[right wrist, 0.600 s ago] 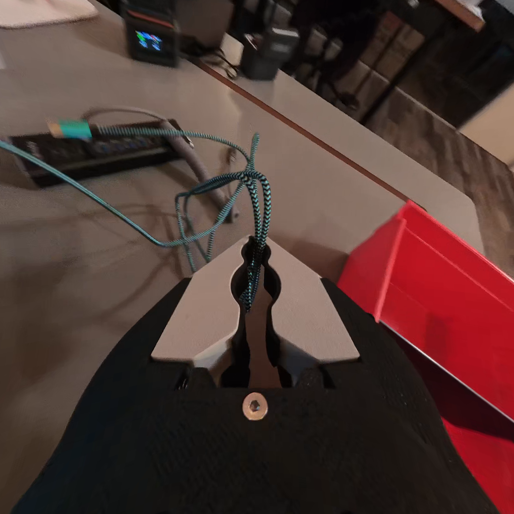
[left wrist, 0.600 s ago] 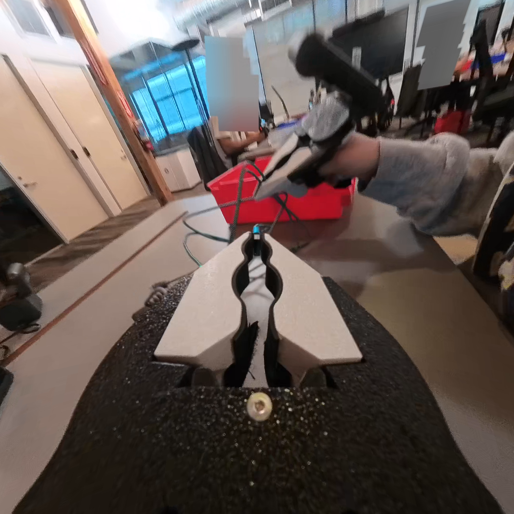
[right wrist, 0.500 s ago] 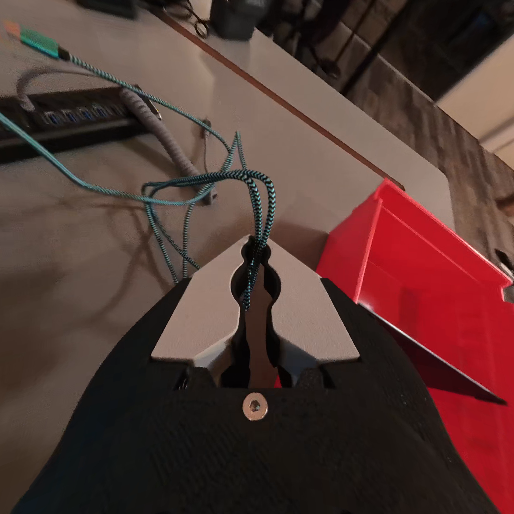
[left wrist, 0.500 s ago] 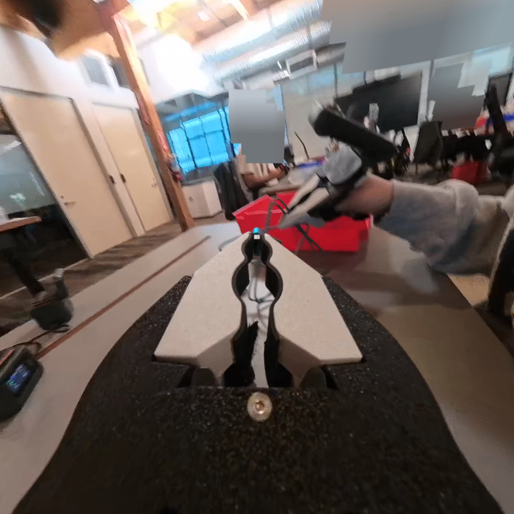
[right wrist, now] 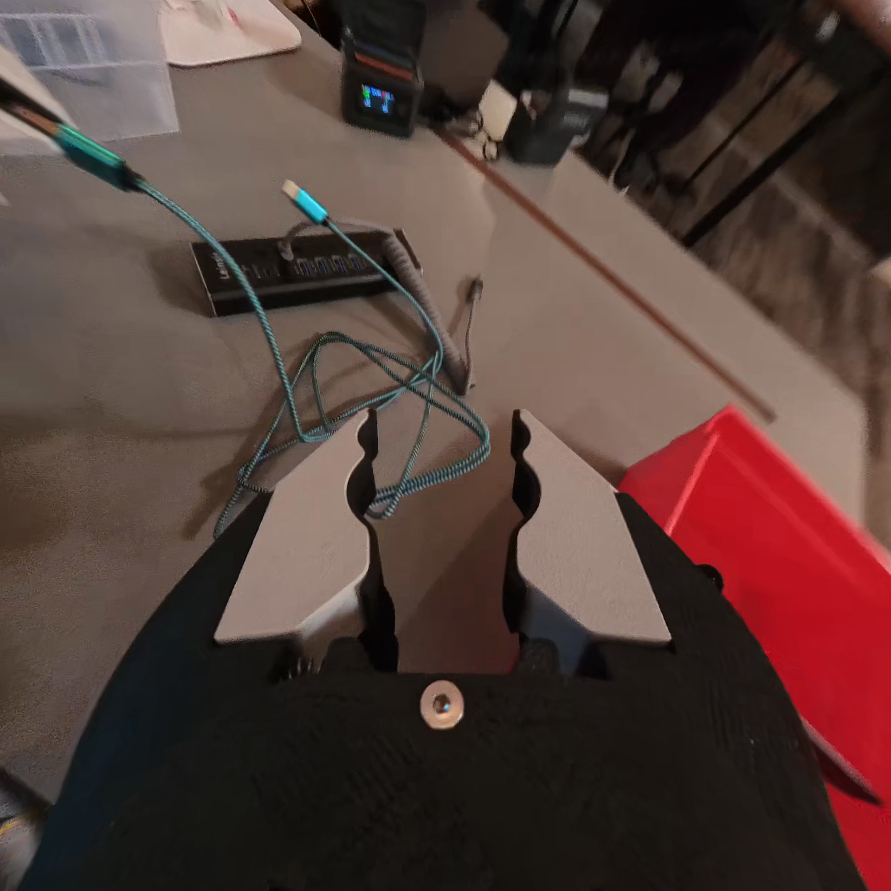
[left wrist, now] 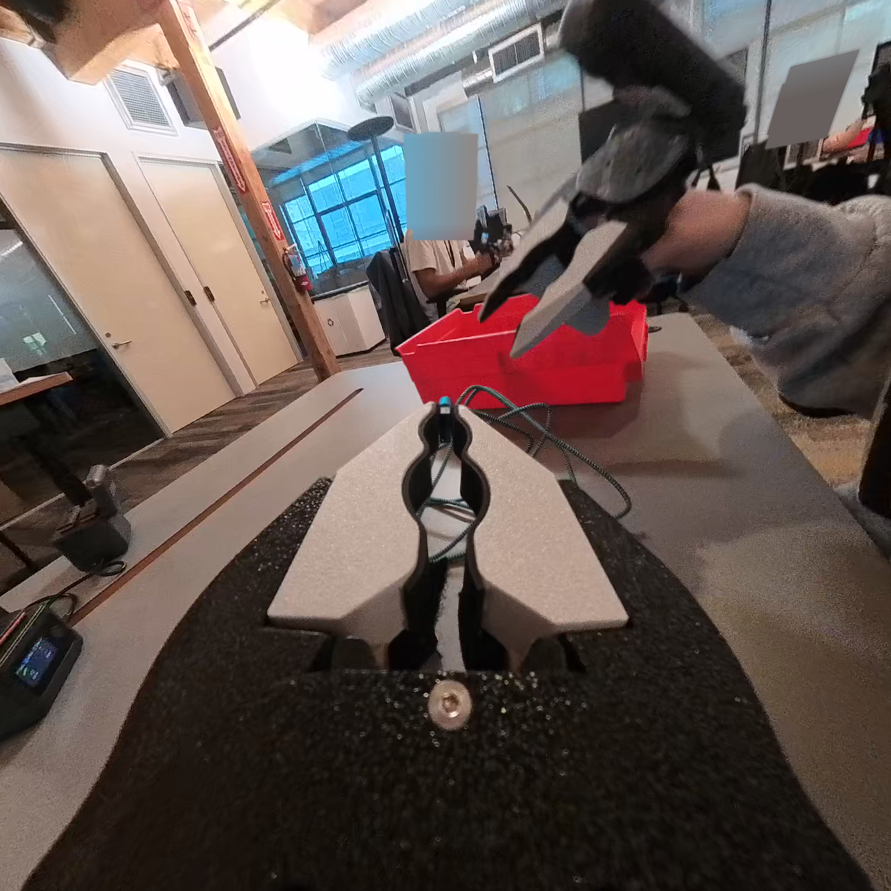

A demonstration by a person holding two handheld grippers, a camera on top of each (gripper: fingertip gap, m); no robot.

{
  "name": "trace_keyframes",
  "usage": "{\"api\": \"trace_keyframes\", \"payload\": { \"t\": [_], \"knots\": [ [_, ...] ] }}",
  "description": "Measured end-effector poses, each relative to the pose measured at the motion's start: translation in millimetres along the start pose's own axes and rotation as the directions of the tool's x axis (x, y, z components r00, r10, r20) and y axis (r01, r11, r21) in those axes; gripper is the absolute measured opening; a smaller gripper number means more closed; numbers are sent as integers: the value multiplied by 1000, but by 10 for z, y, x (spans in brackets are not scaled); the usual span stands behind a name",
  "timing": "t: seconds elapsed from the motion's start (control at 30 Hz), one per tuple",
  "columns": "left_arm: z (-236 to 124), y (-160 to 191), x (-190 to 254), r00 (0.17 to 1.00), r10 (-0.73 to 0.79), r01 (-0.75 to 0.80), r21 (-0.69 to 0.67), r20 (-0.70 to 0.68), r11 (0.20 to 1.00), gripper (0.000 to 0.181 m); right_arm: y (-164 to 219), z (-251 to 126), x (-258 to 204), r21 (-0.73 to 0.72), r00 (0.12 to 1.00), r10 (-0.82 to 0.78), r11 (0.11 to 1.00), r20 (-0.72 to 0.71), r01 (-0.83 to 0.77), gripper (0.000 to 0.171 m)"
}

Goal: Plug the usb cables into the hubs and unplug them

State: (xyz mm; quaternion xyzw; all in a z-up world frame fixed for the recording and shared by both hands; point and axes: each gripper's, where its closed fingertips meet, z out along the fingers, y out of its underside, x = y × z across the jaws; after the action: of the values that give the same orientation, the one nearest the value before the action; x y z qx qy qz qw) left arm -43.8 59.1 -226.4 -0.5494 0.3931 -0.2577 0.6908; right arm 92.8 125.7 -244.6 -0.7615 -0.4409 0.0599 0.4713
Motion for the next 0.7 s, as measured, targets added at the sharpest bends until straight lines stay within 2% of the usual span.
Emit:
{"api": "trace_keyframes", "payload": {
  "t": [0.07, 0.13, 0.2, 0.27, 0.4, 0.53, 0.6, 0.67, 0.7],
  "knots": [
    [20, 26, 34, 1000, 19, -19, -13, -8, 1000, 2, -180, -72, -169, 70, 987, -158, 985, 3, 158, 52],
    [39, 21, 115, 998, 29, -29, -11, -47, 1000, 2, -319, -75, -561, 178, 940, -326, 936, 104, 304, 47],
    [52, 7, 245, 992, 48, -49, -1, -114, 999, 2, -398, -9, -939, 273, 891, -410, 896, 198, 351, 44],
    [69, 24, 358, 983, 66, -68, -7, -170, 998, 2, -424, 84, -1171, 333, 858, -453, 869, 242, 365, 38],
    [82, 73, 498, 966, 60, -67, -23, -250, 997, 2, -353, 225, -1274, 342, 836, -482, 856, 260, 388, 23],
    [80, 46, 483, 969, 61, -63, -2, -239, 998, 3, -328, 221, -1347, 377, 820, -493, 847, 291, 375, 5],
    [100, -24, 373, 986, 115, -109, 56, -123, 992, 34, -360, 209, -1324, 404, 826, -488, 841, 280, 360, 3],
    [133, 12, 255, 994, 102, -101, 22, -48, 995, 65, -415, 168, -1293, 454, 836, -470, 833, 284, 315, 3],
    [135, 37, 250, 995, 78, -78, 6, -59, 997, 68, -444, 139, -1275, 482, 840, -458, 828, 290, 286, 3]
  ]
}}
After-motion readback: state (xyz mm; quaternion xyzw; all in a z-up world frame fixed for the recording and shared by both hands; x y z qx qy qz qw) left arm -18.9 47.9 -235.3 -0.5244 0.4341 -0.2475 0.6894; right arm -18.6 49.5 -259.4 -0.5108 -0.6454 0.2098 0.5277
